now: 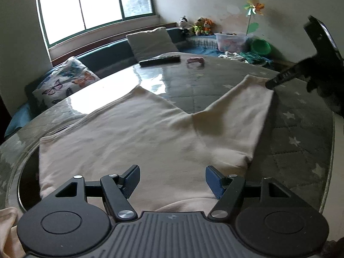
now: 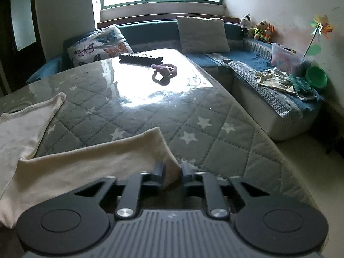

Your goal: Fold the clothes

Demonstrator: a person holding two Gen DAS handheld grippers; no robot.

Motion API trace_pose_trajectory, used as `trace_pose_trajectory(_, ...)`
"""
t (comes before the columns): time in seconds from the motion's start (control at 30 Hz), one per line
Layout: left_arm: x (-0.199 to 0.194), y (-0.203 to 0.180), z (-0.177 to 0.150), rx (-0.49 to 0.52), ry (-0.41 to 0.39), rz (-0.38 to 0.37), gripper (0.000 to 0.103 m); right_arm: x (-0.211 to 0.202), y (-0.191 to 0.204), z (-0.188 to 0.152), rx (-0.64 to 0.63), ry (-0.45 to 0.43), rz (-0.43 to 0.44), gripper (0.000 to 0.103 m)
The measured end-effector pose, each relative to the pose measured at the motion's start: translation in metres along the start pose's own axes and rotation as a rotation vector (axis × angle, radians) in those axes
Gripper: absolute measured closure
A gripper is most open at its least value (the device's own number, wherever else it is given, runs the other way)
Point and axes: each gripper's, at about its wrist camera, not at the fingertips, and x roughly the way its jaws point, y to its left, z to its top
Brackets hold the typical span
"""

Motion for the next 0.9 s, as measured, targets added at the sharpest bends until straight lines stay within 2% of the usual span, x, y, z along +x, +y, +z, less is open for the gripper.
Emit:
trace_pose_trajectory(0.03, 0.0, -0.002, 0.0, 0.005, 0.0, -0.004, 0.033, 0.0, 0.001, 0.002, -0.002, -0.005, 0.0, 0.099)
trace_pose_trajectory(0.17, 0.003, -0.005, 0.0, 0.014, 0.007, -0.02, 0.033, -0.007, 0.0, 0.006, -0.014, -0.037, -0.03, 0.099)
trace_pose_trajectory(0.27, 0.005, -0.006, -0.003, 0.018, 0.012, -0.025, 0.033, -0.002, 0.003, 0.003, -0.035, -0.025, -0.06, 0.099)
trace_pose_trajectory(0.4, -0.001, 0.002, -0.003, -0.005, 0.0, -0.015, 0.033, 0.003, 0.007, 0.003, -0.057, -0.021, -0.088, 0.094)
trace_pose_trajectory(0.53, -0.013, 0.018, -0.004, -0.053, -0.021, 0.023, 0.033, -0.01, 0.018, 0.012, -0.082, -0.046, -0.061, 0.091)
trace_pose_trajectory(0.73, -0.032, 0.062, -0.022, -0.179, -0.009, 0.113, 0.034, -0.029, 0.065, 0.021, -0.177, -0.075, 0.092, 0.07)
trace_pose_trajectory(0.9, -0.046, 0.109, -0.048, -0.303, 0.021, 0.215, 0.037, -0.039, 0.129, 0.023, -0.31, -0.078, 0.274, 0.065)
